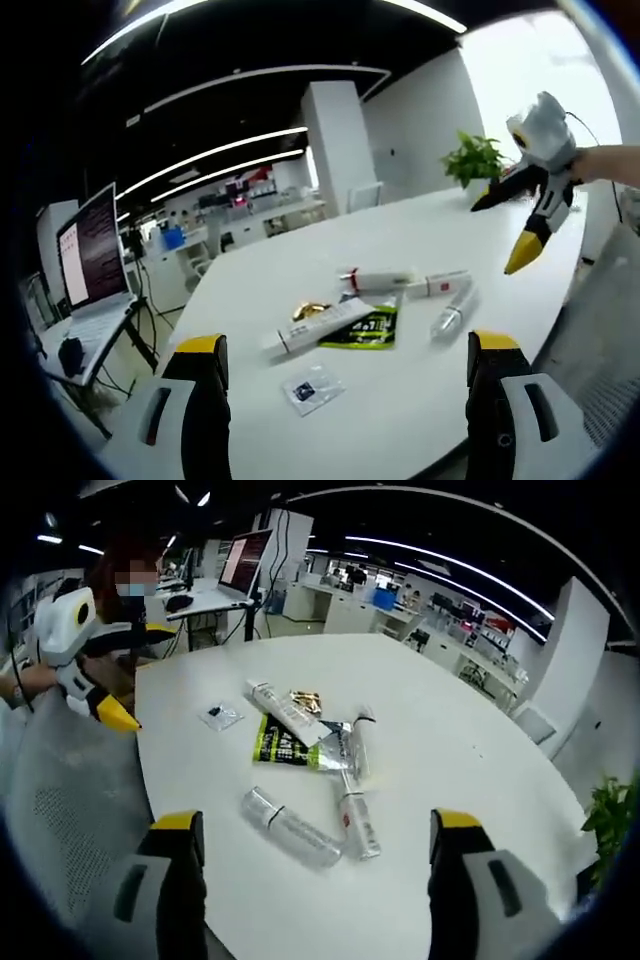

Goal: Arrange the skincare products in the storage area until every visible bottle or jar stands upright without overlapping.

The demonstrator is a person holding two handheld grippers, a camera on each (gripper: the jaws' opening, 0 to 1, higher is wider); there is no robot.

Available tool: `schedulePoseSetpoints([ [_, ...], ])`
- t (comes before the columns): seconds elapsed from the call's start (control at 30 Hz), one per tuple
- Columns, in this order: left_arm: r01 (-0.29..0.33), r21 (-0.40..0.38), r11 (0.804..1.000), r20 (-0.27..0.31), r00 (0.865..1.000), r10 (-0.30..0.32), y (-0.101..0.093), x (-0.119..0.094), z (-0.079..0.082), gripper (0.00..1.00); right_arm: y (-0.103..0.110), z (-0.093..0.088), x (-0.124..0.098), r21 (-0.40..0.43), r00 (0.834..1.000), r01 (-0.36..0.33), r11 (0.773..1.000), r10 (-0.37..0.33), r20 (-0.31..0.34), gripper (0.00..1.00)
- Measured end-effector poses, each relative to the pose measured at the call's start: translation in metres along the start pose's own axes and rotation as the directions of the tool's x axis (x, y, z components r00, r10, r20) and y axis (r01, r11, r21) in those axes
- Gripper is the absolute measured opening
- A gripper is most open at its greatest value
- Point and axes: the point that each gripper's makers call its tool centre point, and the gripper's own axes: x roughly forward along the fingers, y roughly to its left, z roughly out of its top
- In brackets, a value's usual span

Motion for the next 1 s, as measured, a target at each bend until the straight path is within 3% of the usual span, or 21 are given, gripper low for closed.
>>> schedulePoseSetpoints([
  [0.43, -0.014, 0.015, 1.000, -0.007, 1.000, 0.014, 0.002, 0.000, -0.001, 0.97, -0.019, 0.027, 0.038, -0.067, 0.993, -0.117, 0.991, 0.115, -0.035, 0.74],
  [1.0, -0.023, 0.017, 1.000, -0.002, 1.000, 0.023, 0.004, 0.000, -0.001, 0.97, -0.055, 0.028, 0.105, -0.008, 0.974, -0.175, 0.985, 0.172, -0.144, 0.68],
])
